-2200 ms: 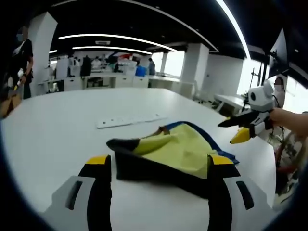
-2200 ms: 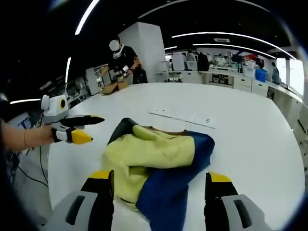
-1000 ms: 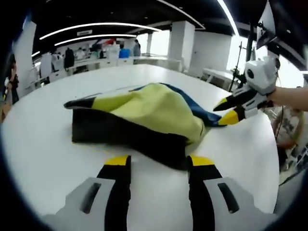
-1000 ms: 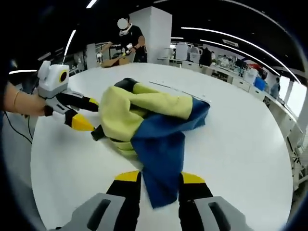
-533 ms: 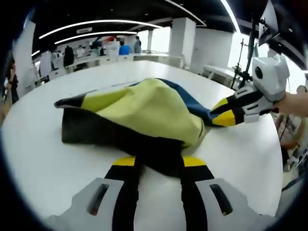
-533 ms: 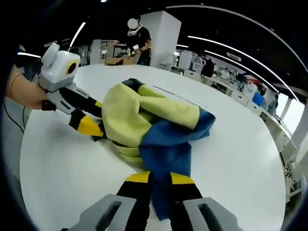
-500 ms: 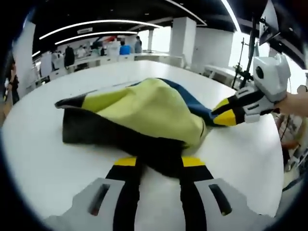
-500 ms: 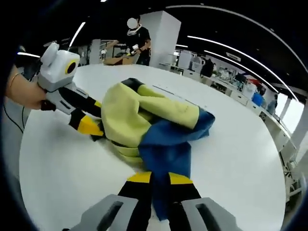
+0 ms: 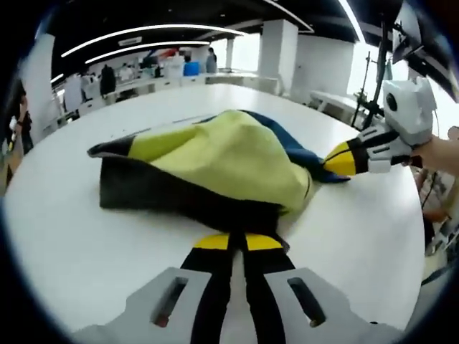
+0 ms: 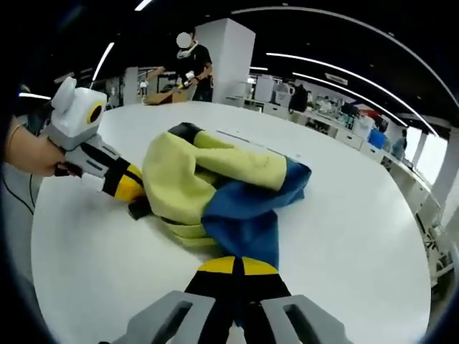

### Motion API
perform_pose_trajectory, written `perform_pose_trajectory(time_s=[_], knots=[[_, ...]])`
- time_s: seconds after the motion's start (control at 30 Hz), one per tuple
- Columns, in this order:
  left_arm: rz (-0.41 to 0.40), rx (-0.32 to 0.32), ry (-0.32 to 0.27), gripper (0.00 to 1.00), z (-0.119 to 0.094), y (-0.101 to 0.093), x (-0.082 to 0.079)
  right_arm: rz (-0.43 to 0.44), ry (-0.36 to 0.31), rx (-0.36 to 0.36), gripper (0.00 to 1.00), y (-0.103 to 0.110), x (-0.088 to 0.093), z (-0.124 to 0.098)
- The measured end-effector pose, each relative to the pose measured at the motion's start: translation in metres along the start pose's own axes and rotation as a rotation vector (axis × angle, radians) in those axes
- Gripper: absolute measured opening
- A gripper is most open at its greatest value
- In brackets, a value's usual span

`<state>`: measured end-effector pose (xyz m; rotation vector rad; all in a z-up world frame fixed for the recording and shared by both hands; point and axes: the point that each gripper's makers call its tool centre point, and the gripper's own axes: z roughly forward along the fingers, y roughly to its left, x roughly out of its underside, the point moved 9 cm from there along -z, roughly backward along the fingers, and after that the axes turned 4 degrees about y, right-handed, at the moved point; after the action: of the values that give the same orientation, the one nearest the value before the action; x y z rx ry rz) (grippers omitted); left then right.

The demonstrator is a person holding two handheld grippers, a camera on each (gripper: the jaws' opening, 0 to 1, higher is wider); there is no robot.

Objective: Fold the garment on the visible template until the final outline fits inside the template.

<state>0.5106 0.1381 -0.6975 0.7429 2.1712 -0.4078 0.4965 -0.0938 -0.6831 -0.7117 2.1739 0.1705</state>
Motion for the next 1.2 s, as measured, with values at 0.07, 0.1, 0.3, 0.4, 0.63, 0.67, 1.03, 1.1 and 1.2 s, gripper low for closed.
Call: perform_pose_trajectory(time_s=[0.07, 0.1, 0.3, 0.4, 0.63, 0.67, 1.03, 1.1, 1.2], knots=[[0.019, -0.004, 0.006, 0.00, 0.000, 0.000, -0.001, 0.003, -0.001, -0.002, 0.00, 0.000, 0.000, 0.000], [0.015, -0.002, 0.007, 0.00, 0.000, 0.000, -0.001, -0.003, -0.003, 0.000, 0.00, 0.000, -0.001, -0.001], [-0.028, 0.002, -0.028, 0.00, -0.012, 0.002, -0.009, -0.012, -0.026, 0.005, 0.00, -0.004, -0.006, -0.011], [-0.022, 0.005, -0.052, 0.00, -0.025, 0.003, -0.016, -0.015, -0.036, 0.022, 0.00, -0.009, -0.009, -0.016], [-0.115, -0.021, -0.103, 0.00, -0.057, 0.014, -0.022, 0.045, -0.062, 0.057, 0.00, -0.022, -0.018, -0.031], [-0.119, -0.030, -0.110, 0.00, -0.063, 0.017, -0.024, 0.050, -0.060, 0.066, 0.00, -0.025, -0.021, -0.034], [-0.226, -0.081, -0.184, 0.00, -0.102, 0.049, -0.032, 0.094, -0.022, 0.117, 0.00, -0.049, -0.020, -0.040], [-0.231, -0.092, -0.183, 0.00, -0.105, 0.053, -0.030, 0.099, -0.002, 0.132, 0.00, -0.055, -0.017, -0.042], [-0.257, -0.116, -0.184, 0.00, -0.110, 0.061, -0.026, 0.121, 0.022, 0.147, 0.00, -0.063, -0.012, -0.044]])
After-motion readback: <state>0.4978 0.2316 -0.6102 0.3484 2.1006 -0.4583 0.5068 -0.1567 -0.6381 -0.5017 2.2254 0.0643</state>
